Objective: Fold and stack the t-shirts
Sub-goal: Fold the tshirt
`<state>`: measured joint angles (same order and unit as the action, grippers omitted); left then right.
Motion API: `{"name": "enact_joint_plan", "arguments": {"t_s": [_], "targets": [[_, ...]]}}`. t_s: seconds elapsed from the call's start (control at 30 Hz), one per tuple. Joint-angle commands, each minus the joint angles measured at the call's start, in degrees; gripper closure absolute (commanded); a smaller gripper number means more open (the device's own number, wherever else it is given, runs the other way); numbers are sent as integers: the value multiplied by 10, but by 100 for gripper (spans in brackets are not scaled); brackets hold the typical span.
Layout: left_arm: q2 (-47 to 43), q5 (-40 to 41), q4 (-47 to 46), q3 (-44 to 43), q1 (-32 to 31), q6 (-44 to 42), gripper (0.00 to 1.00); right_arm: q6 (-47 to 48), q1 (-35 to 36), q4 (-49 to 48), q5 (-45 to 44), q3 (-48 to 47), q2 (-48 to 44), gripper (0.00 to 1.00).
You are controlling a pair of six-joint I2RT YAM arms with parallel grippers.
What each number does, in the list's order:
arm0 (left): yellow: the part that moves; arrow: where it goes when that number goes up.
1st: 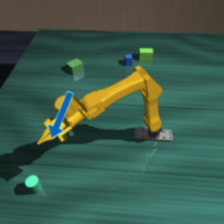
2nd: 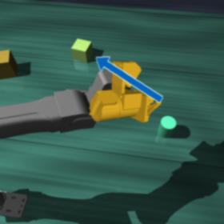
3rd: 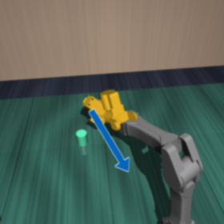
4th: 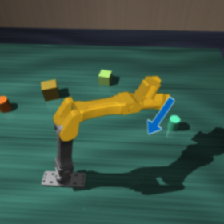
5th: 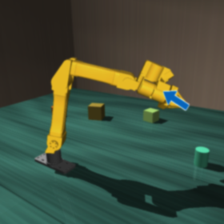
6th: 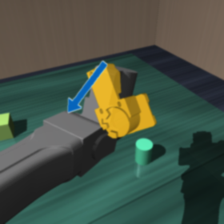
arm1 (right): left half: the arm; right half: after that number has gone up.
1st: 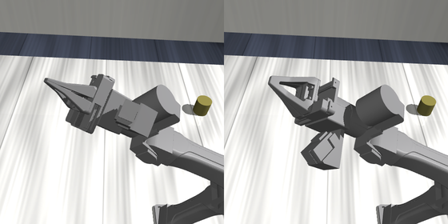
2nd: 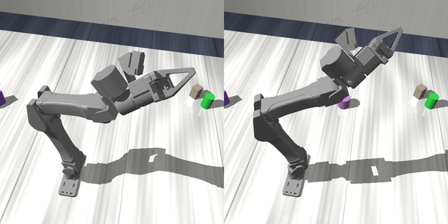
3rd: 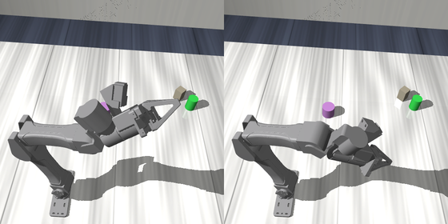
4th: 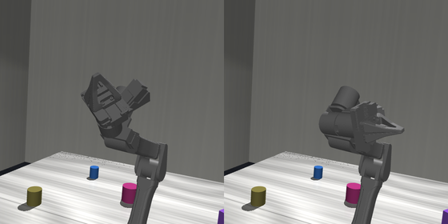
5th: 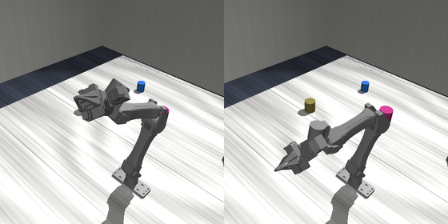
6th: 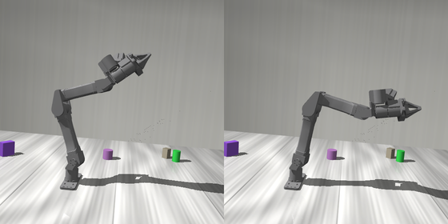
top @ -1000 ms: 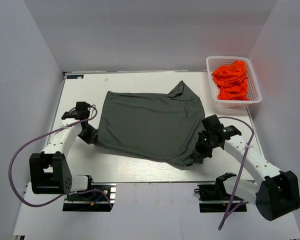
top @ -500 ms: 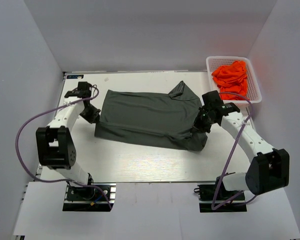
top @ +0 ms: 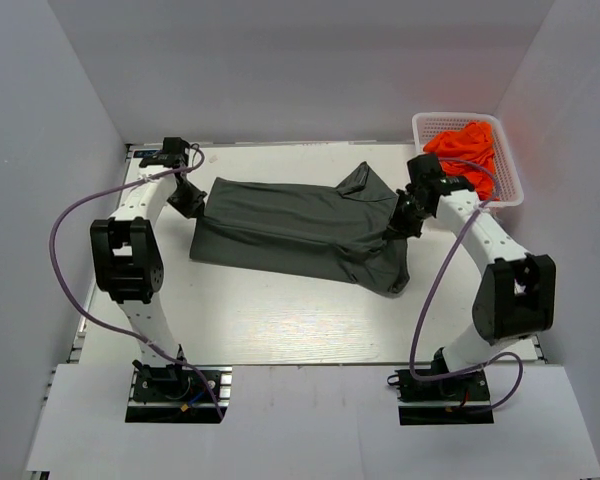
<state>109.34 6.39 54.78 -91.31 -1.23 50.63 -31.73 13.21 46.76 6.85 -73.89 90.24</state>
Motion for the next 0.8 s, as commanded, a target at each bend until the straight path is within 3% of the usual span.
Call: {"name": "enact_joint_plan", "arguments": {"t_s": [0.0, 0.13, 0.27, 0.3, 0.37, 0.4, 0.47, 0.53, 0.63, 0.73, 0.77], "targets": [[20, -2, -15, -42, 3, -21, 100, 72, -6, -3, 20, -64, 42, 100], [61, -18, -22, -82, 3, -44, 99, 112, -12, 17, 10, -123, 122, 100], [115, -18, -16, -128, 3, -51, 80, 188, -18, 36, 3, -226, 199, 100], [134, -18, -16, -148, 3, -56, 64, 198, -18, 34, -15, -242, 222, 89], [150, -11, -11, -180, 3, -56, 57, 235, -20, 12, -37, -288, 262, 88], [156, -11, -2, -192, 3, -56, 34, 238, -21, 10, -47, -298, 270, 75], [168, -11, 3, -212, 3, -63, 0, 258, -21, 15, -41, -348, 296, 57], [168, -11, 17, -224, 3, -69, 0, 260, -18, 22, -19, -362, 289, 47], [136, -11, 9, -201, 3, -82, 0, 259, -18, -2, 9, -272, 223, 35], [94, -16, -14, -151, -10, -93, 0, 253, -19, -52, 7, -155, 142, 34], [86, -30, -20, -126, -10, -106, 0, 245, -21, -70, 1, -70, 100, 34]]}}
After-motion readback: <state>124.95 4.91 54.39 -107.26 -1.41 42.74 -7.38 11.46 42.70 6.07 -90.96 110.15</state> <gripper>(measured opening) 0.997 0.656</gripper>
